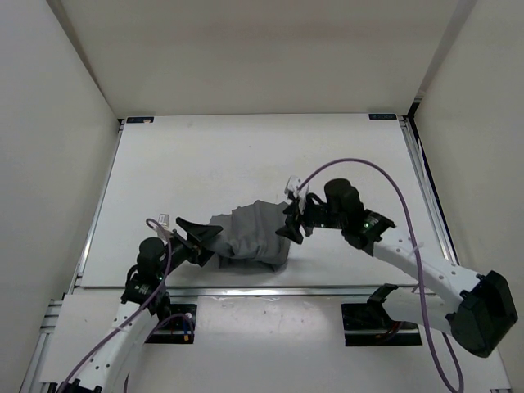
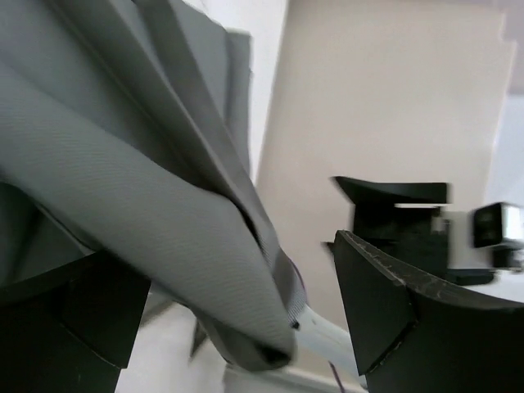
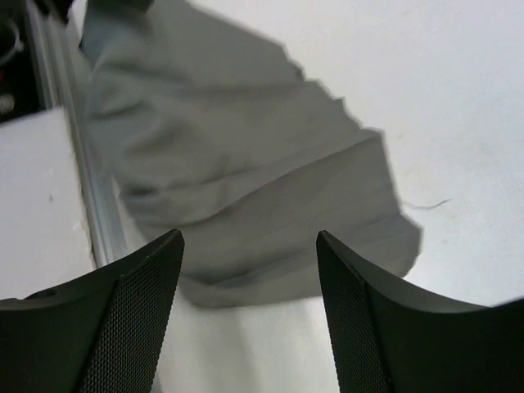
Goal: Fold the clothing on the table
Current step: Fold the skirt
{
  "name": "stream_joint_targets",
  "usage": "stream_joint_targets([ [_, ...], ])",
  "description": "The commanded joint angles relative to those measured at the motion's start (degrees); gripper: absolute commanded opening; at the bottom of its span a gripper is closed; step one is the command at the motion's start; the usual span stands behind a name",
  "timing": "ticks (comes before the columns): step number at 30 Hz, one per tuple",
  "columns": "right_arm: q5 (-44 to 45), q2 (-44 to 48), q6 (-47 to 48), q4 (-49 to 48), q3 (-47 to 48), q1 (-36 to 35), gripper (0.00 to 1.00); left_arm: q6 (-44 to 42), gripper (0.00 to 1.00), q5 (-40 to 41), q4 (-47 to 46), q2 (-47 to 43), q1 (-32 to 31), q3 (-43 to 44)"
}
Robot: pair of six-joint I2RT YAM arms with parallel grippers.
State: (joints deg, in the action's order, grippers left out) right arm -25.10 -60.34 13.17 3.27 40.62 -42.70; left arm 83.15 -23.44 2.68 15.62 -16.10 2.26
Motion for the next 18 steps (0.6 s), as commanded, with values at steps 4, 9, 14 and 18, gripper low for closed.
stream_joint_targets([
  [4,-3.91,-6.10,-2.36,3.94,10.35,-0.09,0.73,-14.49,0.99,3.22,8.89,6.76,2.92,9.66],
  [9,1.45,-5.32,-1.83,3.51,9.40,-2.39,0.76,-43.01,0.99,26.90,28.48,26.02,-15.64,35.57],
  [14,5.05,-4.35,-2.62,4.56,8.16,-0.55,0.78,-64.84,0.98,56.57,36.70,38.06,-19.25,57.48],
  [18,6.47,-4.70,-2.18,5.52,9.47,1.38,0.77,-96.06,0.99,81.24,29.04,50.02,-21.79,60.08],
])
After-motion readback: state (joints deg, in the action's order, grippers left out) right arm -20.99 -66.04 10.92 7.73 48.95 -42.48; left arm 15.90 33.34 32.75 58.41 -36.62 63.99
